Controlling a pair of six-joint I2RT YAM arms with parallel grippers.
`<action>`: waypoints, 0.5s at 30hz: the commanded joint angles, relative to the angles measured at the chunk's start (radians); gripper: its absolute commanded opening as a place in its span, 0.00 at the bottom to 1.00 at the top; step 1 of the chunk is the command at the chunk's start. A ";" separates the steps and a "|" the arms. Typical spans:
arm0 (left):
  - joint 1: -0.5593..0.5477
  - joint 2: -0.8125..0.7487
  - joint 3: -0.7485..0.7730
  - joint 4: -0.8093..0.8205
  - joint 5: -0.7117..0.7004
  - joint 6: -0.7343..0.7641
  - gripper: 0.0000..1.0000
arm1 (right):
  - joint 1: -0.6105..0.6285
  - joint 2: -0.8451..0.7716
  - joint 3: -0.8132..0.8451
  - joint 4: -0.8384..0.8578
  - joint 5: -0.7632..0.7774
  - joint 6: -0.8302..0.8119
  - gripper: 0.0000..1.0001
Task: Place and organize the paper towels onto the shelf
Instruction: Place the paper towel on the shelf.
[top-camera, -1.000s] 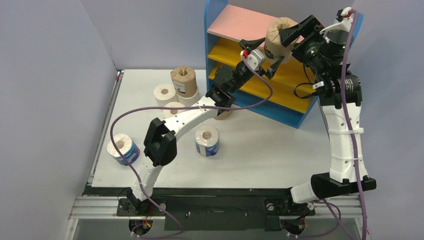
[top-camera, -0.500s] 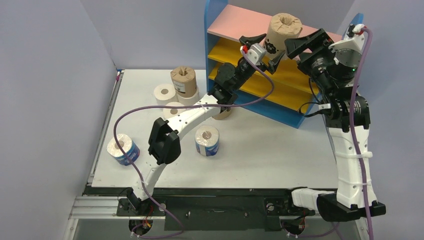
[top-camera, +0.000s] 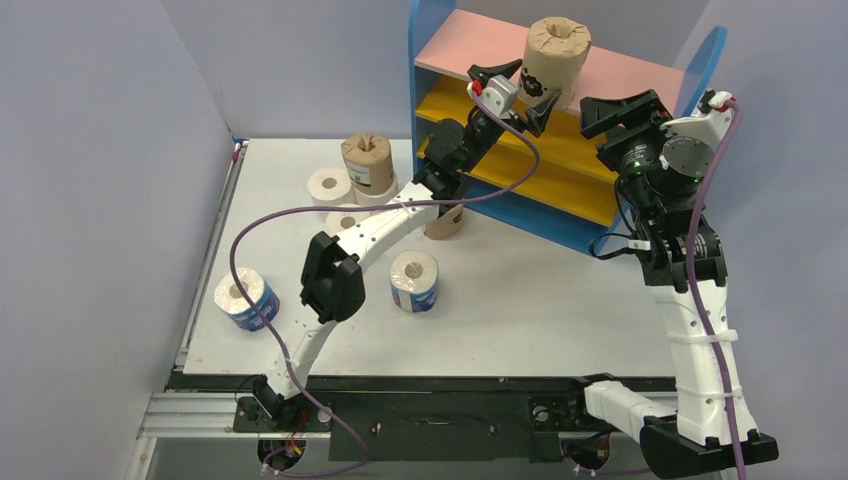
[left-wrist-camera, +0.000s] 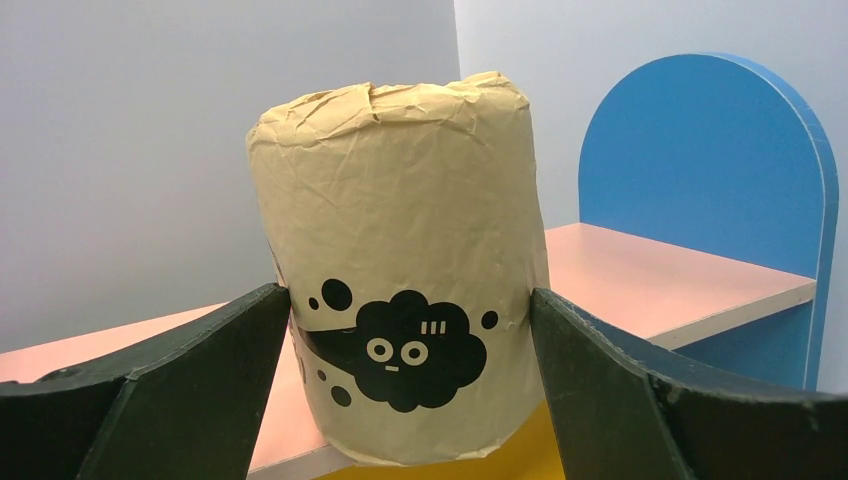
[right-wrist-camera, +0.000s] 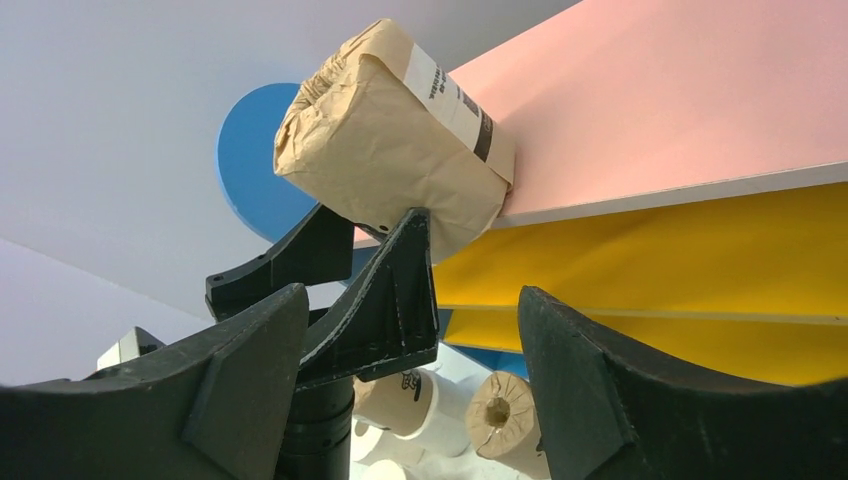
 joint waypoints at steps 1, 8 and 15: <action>0.014 0.021 0.061 0.070 -0.011 -0.038 0.88 | -0.005 0.002 -0.015 0.080 0.038 0.000 0.72; 0.036 0.059 0.086 0.098 -0.023 -0.079 0.89 | 0.002 0.021 -0.002 0.081 0.049 -0.011 0.71; 0.057 0.060 0.073 0.123 -0.009 -0.137 0.97 | 0.003 0.053 0.011 0.083 0.039 -0.011 0.71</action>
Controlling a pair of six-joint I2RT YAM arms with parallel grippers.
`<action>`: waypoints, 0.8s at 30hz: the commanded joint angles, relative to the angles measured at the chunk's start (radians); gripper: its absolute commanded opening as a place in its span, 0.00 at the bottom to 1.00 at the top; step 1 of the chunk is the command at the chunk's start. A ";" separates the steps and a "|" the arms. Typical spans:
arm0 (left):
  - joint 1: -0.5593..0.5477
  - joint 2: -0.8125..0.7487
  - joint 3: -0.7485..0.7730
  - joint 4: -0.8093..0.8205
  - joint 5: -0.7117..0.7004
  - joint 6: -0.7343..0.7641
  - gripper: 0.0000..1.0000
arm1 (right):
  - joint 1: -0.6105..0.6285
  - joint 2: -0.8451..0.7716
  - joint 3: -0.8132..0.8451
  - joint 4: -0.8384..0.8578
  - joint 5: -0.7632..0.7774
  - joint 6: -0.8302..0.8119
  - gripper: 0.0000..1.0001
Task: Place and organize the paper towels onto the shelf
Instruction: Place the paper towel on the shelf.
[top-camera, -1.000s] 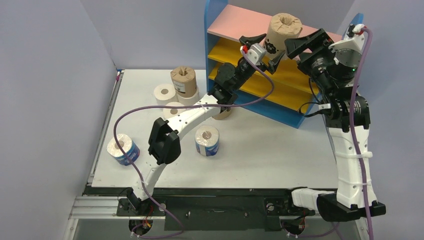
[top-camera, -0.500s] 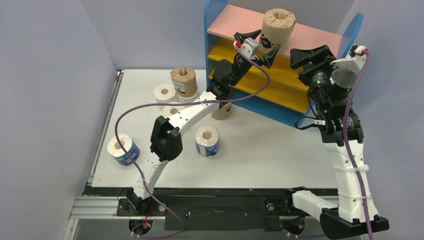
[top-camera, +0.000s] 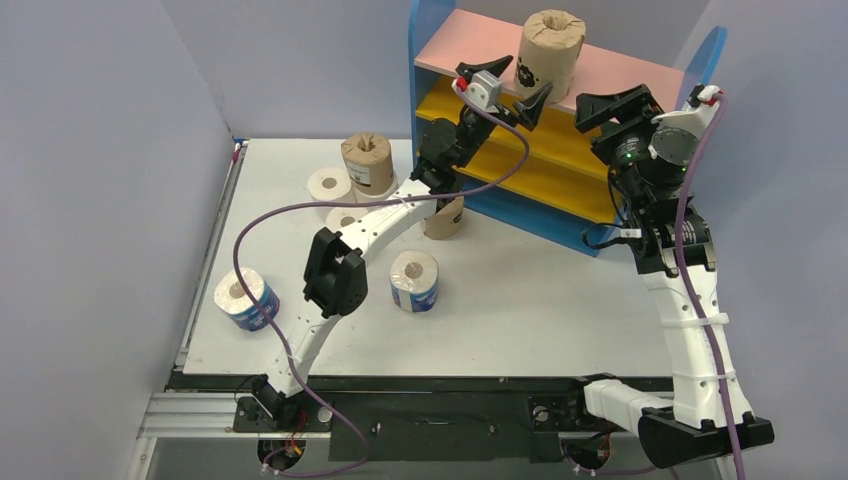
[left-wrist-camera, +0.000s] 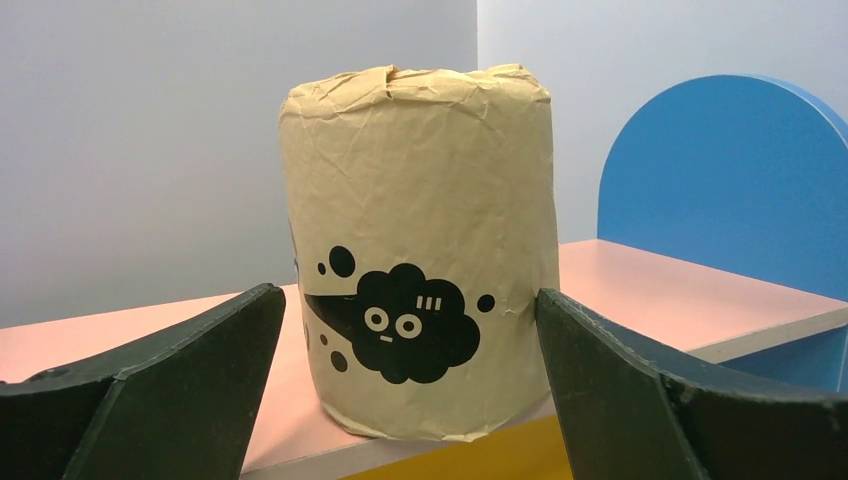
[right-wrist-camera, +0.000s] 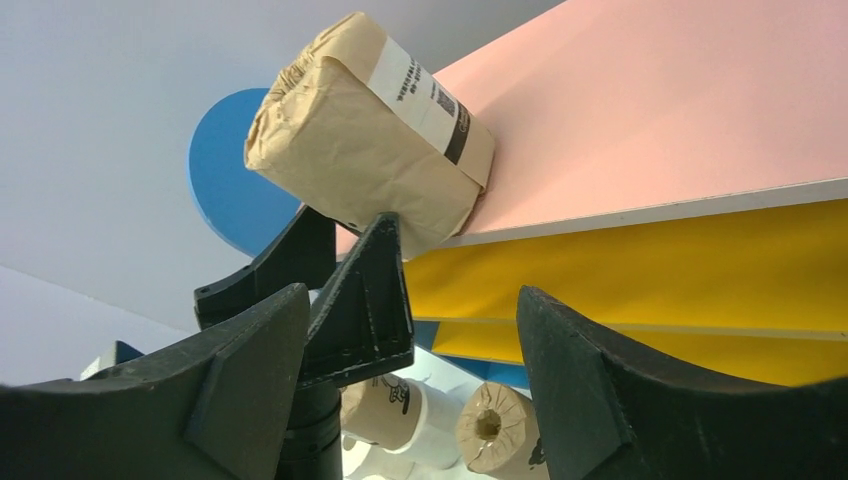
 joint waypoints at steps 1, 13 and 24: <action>0.021 0.000 0.036 0.057 -0.003 -0.054 0.97 | 0.002 0.014 0.024 0.041 0.011 -0.009 0.71; 0.005 -0.050 0.051 0.014 0.057 -0.068 0.96 | 0.001 0.015 0.042 0.025 0.004 -0.019 0.72; -0.062 -0.267 -0.250 0.098 -0.003 0.062 0.96 | 0.023 0.007 0.046 0.021 0.016 -0.058 0.72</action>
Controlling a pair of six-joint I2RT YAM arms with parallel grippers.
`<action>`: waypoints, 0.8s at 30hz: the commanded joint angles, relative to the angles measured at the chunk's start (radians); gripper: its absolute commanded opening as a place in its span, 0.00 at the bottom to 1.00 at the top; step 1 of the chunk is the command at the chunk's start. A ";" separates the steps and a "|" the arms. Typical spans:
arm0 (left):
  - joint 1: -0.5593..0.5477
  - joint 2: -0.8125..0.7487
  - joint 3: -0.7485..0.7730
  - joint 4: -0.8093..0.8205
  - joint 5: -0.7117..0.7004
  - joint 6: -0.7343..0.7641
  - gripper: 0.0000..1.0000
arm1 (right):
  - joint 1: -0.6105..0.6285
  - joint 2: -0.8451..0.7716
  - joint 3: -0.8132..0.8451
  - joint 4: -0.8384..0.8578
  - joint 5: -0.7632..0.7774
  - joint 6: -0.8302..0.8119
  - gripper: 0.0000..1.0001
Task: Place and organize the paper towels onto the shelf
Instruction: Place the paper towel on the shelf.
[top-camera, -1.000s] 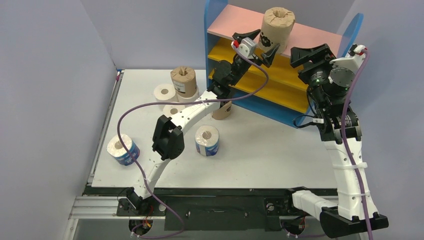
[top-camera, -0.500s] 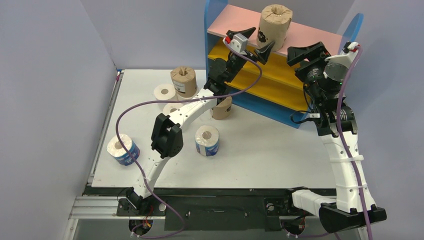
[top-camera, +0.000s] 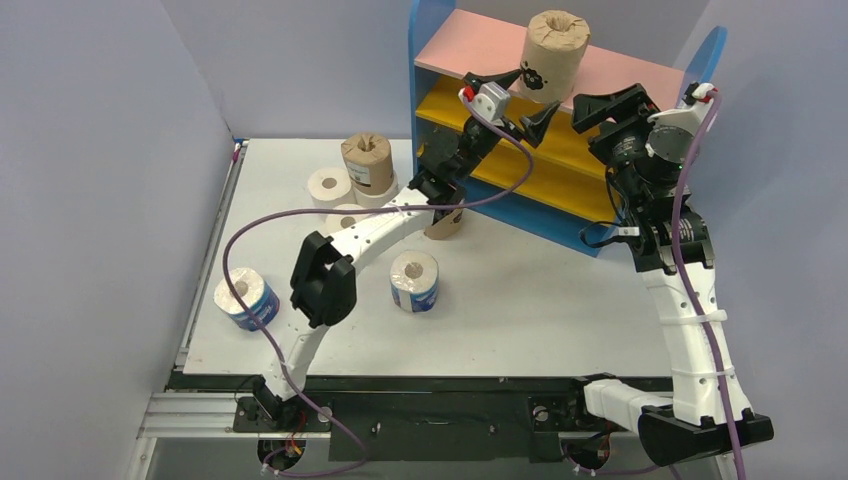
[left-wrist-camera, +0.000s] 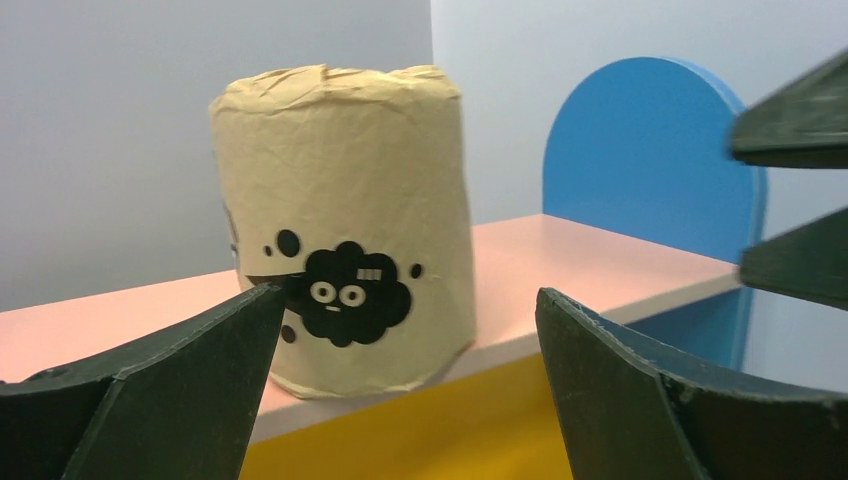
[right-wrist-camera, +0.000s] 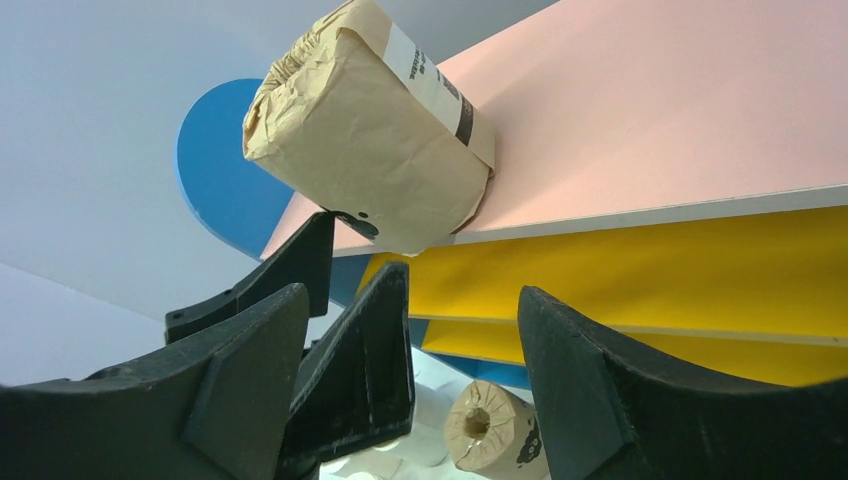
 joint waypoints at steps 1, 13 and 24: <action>-0.035 -0.214 -0.132 0.114 -0.049 0.075 0.96 | 0.020 -0.012 0.044 0.023 0.023 -0.048 0.72; -0.080 -0.756 -0.841 0.018 -0.466 -0.176 0.96 | 0.095 0.005 0.045 -0.003 0.116 -0.297 0.79; -0.080 -1.219 -1.136 -0.584 -0.590 -0.507 0.96 | 0.122 0.045 -0.021 0.141 0.091 -0.453 0.85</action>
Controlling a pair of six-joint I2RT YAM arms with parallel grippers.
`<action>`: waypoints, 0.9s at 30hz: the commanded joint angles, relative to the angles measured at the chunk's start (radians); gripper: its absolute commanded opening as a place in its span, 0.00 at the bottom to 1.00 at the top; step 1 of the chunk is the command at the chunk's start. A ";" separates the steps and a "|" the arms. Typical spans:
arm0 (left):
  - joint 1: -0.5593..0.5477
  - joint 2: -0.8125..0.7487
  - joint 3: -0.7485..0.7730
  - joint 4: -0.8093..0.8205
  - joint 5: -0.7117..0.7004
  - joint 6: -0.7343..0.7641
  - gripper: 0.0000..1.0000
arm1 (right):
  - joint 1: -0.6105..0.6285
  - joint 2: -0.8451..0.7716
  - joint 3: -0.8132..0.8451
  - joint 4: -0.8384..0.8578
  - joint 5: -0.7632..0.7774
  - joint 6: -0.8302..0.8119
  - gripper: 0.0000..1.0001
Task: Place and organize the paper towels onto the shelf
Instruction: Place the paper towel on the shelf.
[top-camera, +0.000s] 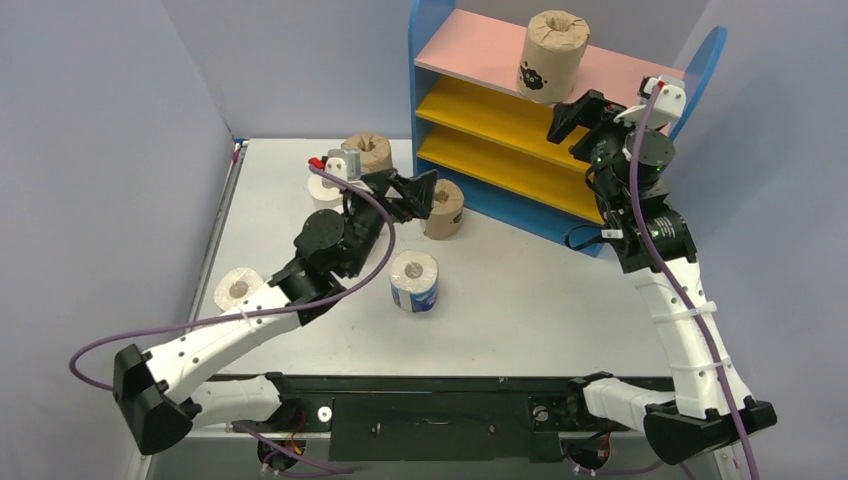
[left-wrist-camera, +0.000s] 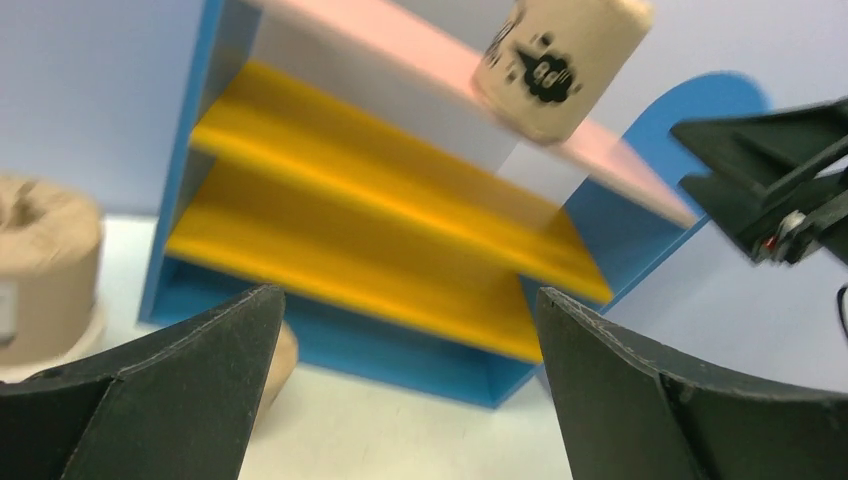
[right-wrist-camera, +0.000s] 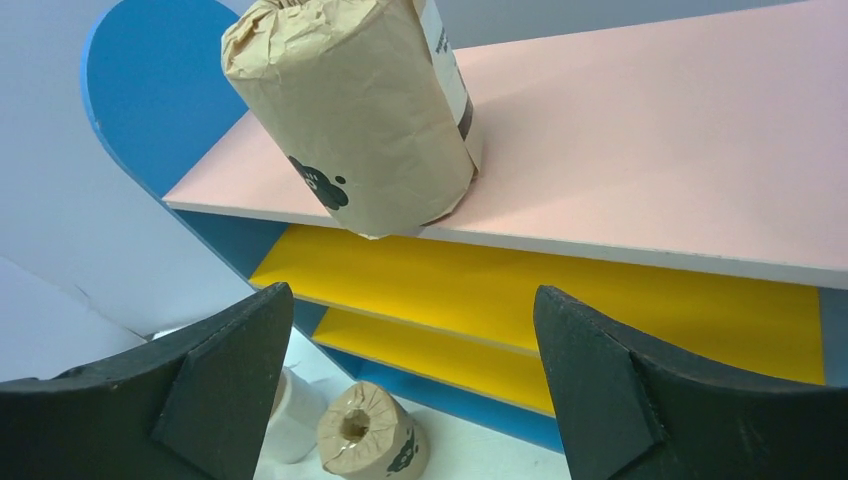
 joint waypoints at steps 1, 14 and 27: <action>0.000 -0.170 -0.047 -0.294 -0.076 -0.120 0.96 | 0.013 0.056 0.031 0.081 -0.009 -0.106 0.85; -0.001 -0.498 -0.206 -0.636 0.146 -0.179 0.96 | 0.013 0.174 0.024 0.179 0.047 -0.159 0.86; -0.001 -0.653 -0.309 -0.667 0.165 -0.185 0.96 | -0.040 0.288 0.094 0.256 -0.047 -0.111 0.86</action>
